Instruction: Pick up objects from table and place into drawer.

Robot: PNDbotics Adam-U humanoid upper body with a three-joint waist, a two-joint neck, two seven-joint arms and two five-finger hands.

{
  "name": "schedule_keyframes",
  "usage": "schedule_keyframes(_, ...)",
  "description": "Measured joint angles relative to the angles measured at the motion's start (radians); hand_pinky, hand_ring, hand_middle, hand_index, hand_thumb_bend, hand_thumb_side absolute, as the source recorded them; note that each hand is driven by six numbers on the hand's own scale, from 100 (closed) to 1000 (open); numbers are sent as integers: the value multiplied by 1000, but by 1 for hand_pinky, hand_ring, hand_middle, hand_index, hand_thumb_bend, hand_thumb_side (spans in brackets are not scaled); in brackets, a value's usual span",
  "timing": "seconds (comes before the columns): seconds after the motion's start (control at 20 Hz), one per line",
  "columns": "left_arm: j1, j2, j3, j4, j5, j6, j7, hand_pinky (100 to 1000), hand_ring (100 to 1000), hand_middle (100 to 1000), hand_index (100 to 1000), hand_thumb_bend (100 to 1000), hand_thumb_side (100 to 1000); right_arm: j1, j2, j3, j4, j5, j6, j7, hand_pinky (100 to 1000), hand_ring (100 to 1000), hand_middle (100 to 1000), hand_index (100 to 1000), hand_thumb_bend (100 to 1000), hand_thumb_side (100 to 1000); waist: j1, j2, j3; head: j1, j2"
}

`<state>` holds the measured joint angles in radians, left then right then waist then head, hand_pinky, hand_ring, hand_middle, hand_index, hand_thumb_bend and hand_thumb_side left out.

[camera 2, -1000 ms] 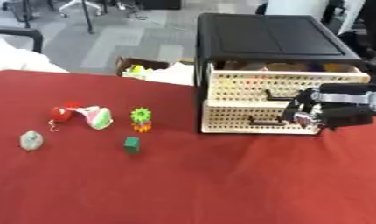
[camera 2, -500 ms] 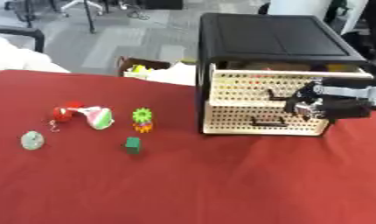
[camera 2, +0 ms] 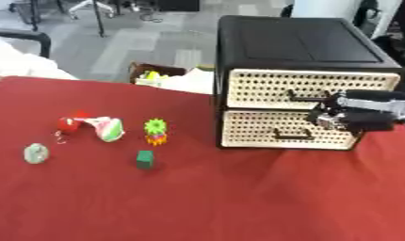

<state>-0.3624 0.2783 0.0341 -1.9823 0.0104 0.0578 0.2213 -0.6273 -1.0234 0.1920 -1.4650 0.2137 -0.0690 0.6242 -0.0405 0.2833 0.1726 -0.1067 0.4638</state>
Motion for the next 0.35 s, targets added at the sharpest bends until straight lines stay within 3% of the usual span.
schedule_keyframes(0.35, 0, 0, 0, 0, -2, -2, -2, 447, 564, 565, 829, 100, 978, 26, -1, 11, -7, 16, -13, 35, 331, 653, 728, 793, 100, 1000, 0, 0, -5, 3, 1)
